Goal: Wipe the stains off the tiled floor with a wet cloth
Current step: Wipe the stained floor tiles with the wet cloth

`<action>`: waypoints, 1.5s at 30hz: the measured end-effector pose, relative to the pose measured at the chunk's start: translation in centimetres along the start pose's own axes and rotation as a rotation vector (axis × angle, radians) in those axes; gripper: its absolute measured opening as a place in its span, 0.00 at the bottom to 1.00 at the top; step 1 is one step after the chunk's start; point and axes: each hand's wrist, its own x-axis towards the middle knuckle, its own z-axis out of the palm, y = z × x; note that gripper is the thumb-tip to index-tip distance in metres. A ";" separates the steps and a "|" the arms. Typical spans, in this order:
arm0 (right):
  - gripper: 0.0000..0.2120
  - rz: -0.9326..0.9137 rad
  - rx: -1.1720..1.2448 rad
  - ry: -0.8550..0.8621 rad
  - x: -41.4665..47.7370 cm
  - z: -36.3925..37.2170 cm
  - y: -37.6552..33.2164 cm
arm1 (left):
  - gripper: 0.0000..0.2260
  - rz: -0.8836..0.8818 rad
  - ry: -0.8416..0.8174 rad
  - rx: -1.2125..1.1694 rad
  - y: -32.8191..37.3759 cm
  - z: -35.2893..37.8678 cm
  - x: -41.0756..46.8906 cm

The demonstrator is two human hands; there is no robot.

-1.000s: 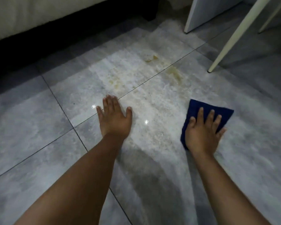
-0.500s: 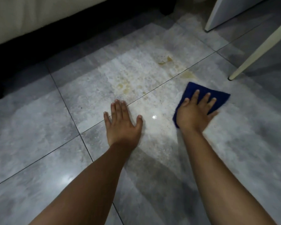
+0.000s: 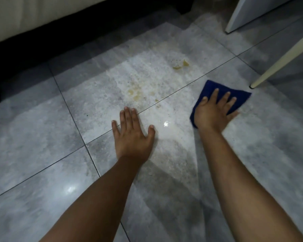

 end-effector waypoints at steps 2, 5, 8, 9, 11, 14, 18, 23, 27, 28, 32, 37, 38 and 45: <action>0.27 -0.128 -0.036 -0.007 -1.3 0.7 -1.0 | 0.34 -0.003 0.000 -0.008 0.0 -0.1 0.0; 0.26 -0.282 -0.067 -0.064 2.0 -0.5 -1.7 | 0.34 -0.011 -0.009 0.000 0.2 -0.1 0.0; 0.27 -0.106 -0.025 -0.028 5.1 -1.5 1.0 | 0.34 -0.009 -0.005 0.029 0.1 0.0 0.2; 0.27 -0.008 -0.015 -0.014 4.4 -1.6 2.1 | 0.34 -0.008 -0.009 0.038 0.1 0.1 0.2; 0.27 0.096 -0.008 0.017 0.9 -1.1 3.1 | 0.34 -0.008 -0.010 0.033 0.1 0.0 0.1; 0.27 -0.054 -0.011 0.024 -3.6 0.3 2.4 | 0.34 -0.015 -0.008 0.035 0.1 0.0 0.1; 0.26 -0.232 -0.046 -0.036 -0.4 -0.8 3.0 | 0.34 -0.016 -0.006 0.028 0.2 -0.1 0.0; 0.27 0.126 0.021 0.049 -3.4 -1.0 5.8 | 0.34 -0.023 0.003 0.026 0.2 0.0 0.1; 0.27 -0.166 -0.032 0.006 -7.3 0.4 3.1 | 0.34 -0.016 0.013 0.026 0.2 0.0 0.1; 0.27 -0.251 -0.054 -0.013 -6.3 0.2 2.9 | 0.34 -0.009 0.018 0.025 0.2 0.0 0.0; 0.26 -0.239 -0.072 -0.008 1.0 -1.9 6.4 | 0.35 0.008 0.031 0.030 0.0 0.4 0.0; 0.26 0.166 0.030 0.092 -1.9 -3.1 11.9 | 0.35 -0.010 0.043 0.024 0.0 0.5 0.3; 0.26 0.176 0.035 0.103 -3.9 -2.6 11.5 | 0.35 -0.009 0.042 0.022 0.0 0.4 0.2; 0.27 -0.118 -0.013 0.025 -5.1 -0.4 5.2 | 0.35 0.014 0.064 0.036 -0.1 0.4 0.1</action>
